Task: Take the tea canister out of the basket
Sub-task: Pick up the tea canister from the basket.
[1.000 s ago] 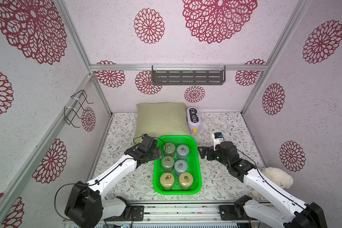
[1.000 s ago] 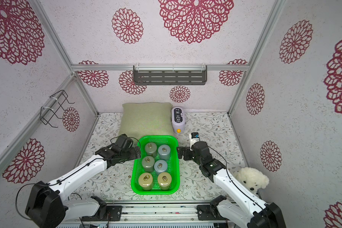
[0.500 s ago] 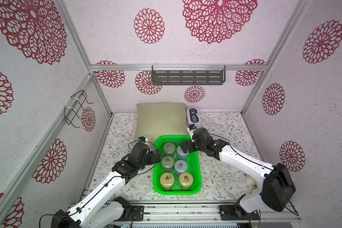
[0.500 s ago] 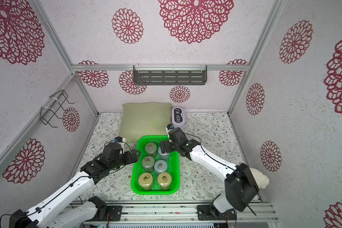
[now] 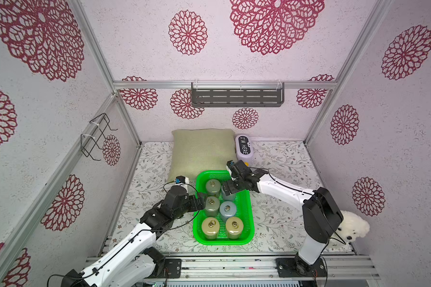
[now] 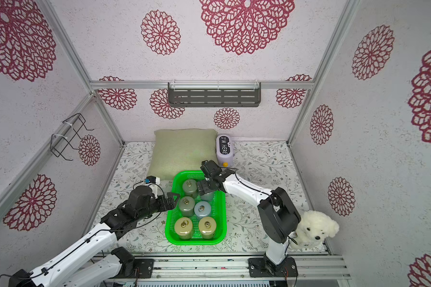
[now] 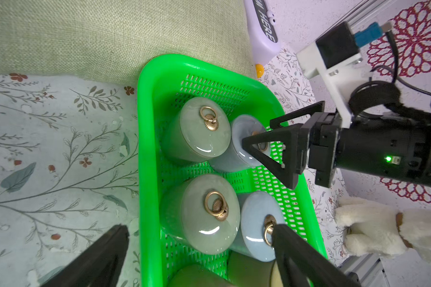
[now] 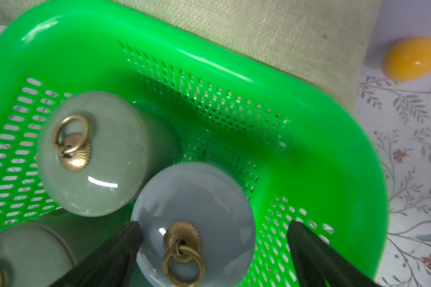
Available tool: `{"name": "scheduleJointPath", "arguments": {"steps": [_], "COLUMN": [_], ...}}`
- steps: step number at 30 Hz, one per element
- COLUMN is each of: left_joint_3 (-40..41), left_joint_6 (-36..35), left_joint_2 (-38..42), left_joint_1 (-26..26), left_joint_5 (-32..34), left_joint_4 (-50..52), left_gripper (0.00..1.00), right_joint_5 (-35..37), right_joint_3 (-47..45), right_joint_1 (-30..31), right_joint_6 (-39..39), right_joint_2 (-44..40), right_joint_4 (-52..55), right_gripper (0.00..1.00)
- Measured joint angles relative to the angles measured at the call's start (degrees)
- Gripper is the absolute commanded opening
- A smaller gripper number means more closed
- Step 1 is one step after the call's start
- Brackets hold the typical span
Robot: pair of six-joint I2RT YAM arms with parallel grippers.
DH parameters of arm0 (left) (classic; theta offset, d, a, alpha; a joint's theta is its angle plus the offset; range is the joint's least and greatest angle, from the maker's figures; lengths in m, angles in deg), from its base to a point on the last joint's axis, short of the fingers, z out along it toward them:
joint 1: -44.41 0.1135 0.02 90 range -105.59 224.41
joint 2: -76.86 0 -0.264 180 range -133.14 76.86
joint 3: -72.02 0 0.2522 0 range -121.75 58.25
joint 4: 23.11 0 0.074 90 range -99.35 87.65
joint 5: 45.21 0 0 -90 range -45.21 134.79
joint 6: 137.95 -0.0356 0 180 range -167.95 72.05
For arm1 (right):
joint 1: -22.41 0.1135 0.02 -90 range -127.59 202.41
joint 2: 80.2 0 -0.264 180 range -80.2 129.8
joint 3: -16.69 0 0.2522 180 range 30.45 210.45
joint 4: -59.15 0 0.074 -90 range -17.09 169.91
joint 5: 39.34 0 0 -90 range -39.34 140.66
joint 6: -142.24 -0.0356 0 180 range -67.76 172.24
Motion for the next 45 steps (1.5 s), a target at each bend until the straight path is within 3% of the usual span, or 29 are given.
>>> {"name": "scheduleJointPath", "arguments": {"steps": [33,38,41,45], "left_joint_3": [0.09,0.09,0.09,0.09], "left_joint_6": [0.0,0.0,0.0,0.0], "left_joint_2": [0.55,0.55,0.55,0.55], "left_joint_1": [-1.11,-1.57,-1.6,-1.68], "left_joint_5": [0.09,0.11,0.13,0.13], "left_joint_4": [-0.9,-0.87,-0.87,-0.87], "left_gripper": [0.97,0.97,0.97,0.97], "right_joint_5": [5.68,5.62,5.57,5.44], "right_joint_3": [6.8,8.57,8.81,8.98], "right_joint_1": [3.74,3.69,3.69,3.69], "right_joint_6": [1.51,1.55,1.57,1.55], "right_joint_2": [11.58,12.83,12.83,12.83], "right_joint_4": [5.81,7.02,7.43,7.74], "right_gripper": [0.99,0.92,0.82,0.76]}}
